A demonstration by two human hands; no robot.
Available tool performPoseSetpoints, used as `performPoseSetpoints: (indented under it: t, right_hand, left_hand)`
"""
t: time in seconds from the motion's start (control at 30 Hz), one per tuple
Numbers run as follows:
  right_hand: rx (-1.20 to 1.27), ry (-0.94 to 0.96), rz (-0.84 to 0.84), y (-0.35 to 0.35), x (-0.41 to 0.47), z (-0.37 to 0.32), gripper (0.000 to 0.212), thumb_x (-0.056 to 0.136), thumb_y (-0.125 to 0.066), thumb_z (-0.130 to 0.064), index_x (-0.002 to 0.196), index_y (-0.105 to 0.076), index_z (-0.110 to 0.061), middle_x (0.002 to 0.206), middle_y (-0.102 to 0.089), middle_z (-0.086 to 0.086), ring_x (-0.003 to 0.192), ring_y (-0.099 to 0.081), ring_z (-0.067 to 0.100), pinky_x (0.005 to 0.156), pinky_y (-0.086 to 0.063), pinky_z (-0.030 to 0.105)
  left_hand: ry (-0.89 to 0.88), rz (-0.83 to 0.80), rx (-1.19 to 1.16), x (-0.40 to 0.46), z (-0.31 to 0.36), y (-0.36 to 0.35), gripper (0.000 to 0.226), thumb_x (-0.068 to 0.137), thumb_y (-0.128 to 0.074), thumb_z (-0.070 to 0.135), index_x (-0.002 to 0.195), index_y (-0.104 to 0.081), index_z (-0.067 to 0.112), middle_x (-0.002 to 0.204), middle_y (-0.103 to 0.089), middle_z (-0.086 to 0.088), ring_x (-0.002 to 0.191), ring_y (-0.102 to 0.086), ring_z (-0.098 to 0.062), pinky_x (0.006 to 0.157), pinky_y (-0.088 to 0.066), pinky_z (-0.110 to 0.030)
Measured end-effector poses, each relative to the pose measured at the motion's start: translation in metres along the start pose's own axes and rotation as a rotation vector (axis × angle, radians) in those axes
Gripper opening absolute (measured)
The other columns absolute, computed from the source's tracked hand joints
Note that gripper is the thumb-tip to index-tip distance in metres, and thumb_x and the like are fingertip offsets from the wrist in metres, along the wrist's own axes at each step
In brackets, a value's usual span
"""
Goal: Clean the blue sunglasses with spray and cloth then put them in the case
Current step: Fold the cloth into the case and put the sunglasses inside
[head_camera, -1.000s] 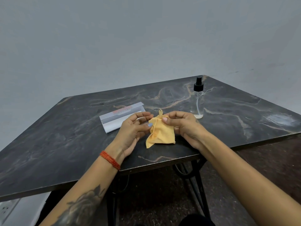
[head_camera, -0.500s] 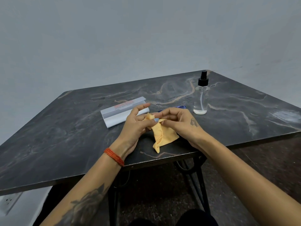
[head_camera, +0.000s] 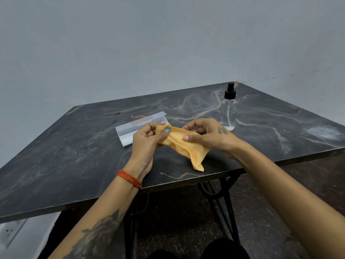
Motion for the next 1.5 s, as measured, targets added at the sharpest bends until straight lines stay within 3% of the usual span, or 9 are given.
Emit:
performPoseSetpoints:
  t: [0.17, 0.33, 0.5, 0.6, 0.73, 0.9, 1.03, 1.2, 1.5]
  right_hand:
    - [-0.125, -0.057, -0.154, 0.008, -0.006, 0.004, 0.013, 0.078, -0.074, -0.014, 0.08, -0.066, -0.004, 0.065, -0.059, -0.001, 0.06, -0.054, 0.007, 0.057, -0.039, 0.017]
    - [-0.11, -0.058, -0.021, 0.026, -0.008, 0.003, 0.02, 0.079, -0.073, -0.013, 0.081, -0.065, 0.005, 0.069, -0.056, 0.008, 0.066, -0.052, 0.014, 0.062, -0.039, 0.023]
    - [-0.213, 0.03, 0.107, 0.037, -0.005, -0.005, 0.031, 0.073, -0.077, -0.012, 0.05, -0.057, -0.021, 0.046, -0.047, -0.013, 0.046, -0.042, -0.002, 0.048, -0.031, 0.012]
    - [-0.335, 0.158, 0.287, 0.041, 0.0, -0.017, 0.006, 0.072, -0.077, -0.011, 0.07, -0.071, -0.011, 0.059, -0.059, -0.002, 0.056, -0.048, 0.004, 0.053, -0.034, 0.018]
    - [-0.384, 0.412, 0.497, 0.041, -0.004, -0.03, 0.013, 0.069, -0.075, 0.002, 0.073, -0.075, -0.01, 0.075, -0.073, 0.007, 0.074, -0.065, 0.02, 0.069, -0.05, 0.033]
    - [-0.563, 0.539, 0.274, 0.026, -0.02, -0.018, 0.02, 0.062, -0.079, 0.006, 0.067, -0.075, -0.012, 0.077, -0.072, 0.004, 0.078, -0.063, 0.023, 0.073, -0.05, 0.037]
    - [-0.473, 0.372, 0.088, 0.021, -0.026, -0.001, 0.026, 0.066, -0.075, 0.005, 0.07, -0.076, -0.021, 0.077, -0.073, 0.0, 0.078, -0.066, 0.016, 0.075, -0.053, 0.041]
    - [-0.353, 0.156, -0.081, 0.023, -0.028, 0.01, 0.012, 0.068, -0.08, -0.016, 0.074, -0.076, -0.026, 0.075, -0.073, -0.009, 0.076, -0.065, 0.005, 0.074, -0.049, 0.023]
    - [-0.132, 0.06, 0.067, 0.038, -0.018, 0.014, 0.007, 0.079, -0.072, -0.021, 0.084, -0.068, -0.023, 0.074, -0.063, 0.004, 0.065, -0.056, 0.01, 0.058, -0.044, 0.022]
  left_hand:
    - [0.039, 0.03, -0.039, -0.001, -0.001, 0.004, 0.019, 0.08, -0.064, -0.003, 0.079, -0.064, 0.016, 0.068, -0.067, 0.006, 0.07, -0.061, -0.011, 0.06, -0.052, -0.025]
    - [0.039, 0.055, -0.025, -0.001, 0.001, 0.009, 0.018, 0.079, -0.066, 0.0, 0.081, -0.067, 0.018, 0.077, -0.067, 0.004, 0.081, -0.059, -0.014, 0.071, -0.049, -0.028]
    - [-0.043, 0.005, 0.102, 0.0, 0.01, 0.011, 0.018, 0.076, -0.07, 0.002, 0.084, -0.069, 0.018, 0.066, -0.068, 0.013, 0.07, -0.061, -0.002, 0.066, -0.054, -0.019]
    - [-0.166, -0.002, 0.199, 0.005, 0.024, 0.012, 0.019, 0.075, -0.07, -0.001, 0.084, -0.069, 0.016, 0.076, -0.068, 0.01, 0.069, -0.06, 0.003, 0.065, -0.051, -0.013]
    - [-0.368, -0.05, 0.327, 0.005, 0.045, 0.016, 0.023, 0.075, -0.068, -0.008, 0.079, -0.07, 0.015, 0.08, -0.07, 0.007, 0.083, -0.067, -0.003, 0.072, -0.049, -0.012]
    - [-0.446, -0.286, 0.588, -0.015, 0.038, 0.02, 0.018, 0.07, -0.072, -0.008, 0.074, -0.071, 0.01, 0.081, -0.072, -0.003, 0.091, -0.069, -0.014, 0.085, -0.052, -0.026]
    - [-0.369, -0.424, 0.715, -0.028, 0.025, 0.02, 0.013, 0.071, -0.074, -0.003, 0.074, -0.073, 0.009, 0.08, -0.073, -0.003, 0.084, -0.07, -0.013, 0.082, -0.053, -0.024]
    - [-0.234, -0.435, 0.694, -0.028, 0.019, 0.023, 0.022, 0.072, -0.074, -0.002, 0.081, -0.073, 0.018, 0.084, -0.074, 0.002, 0.082, -0.067, -0.009, 0.079, -0.051, -0.017]
    - [-0.014, -0.274, 0.456, -0.02, 0.019, 0.023, 0.009, 0.081, -0.066, 0.002, 0.084, -0.064, 0.011, 0.068, -0.062, 0.003, 0.061, -0.057, -0.001, 0.061, -0.047, -0.01]
Point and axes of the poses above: each hand's wrist, its own x-axis towards the middle knuckle, its own y-axis out of the back of the hand, z = x × y, the point moved 5 cm from there along x, towards the middle knuckle
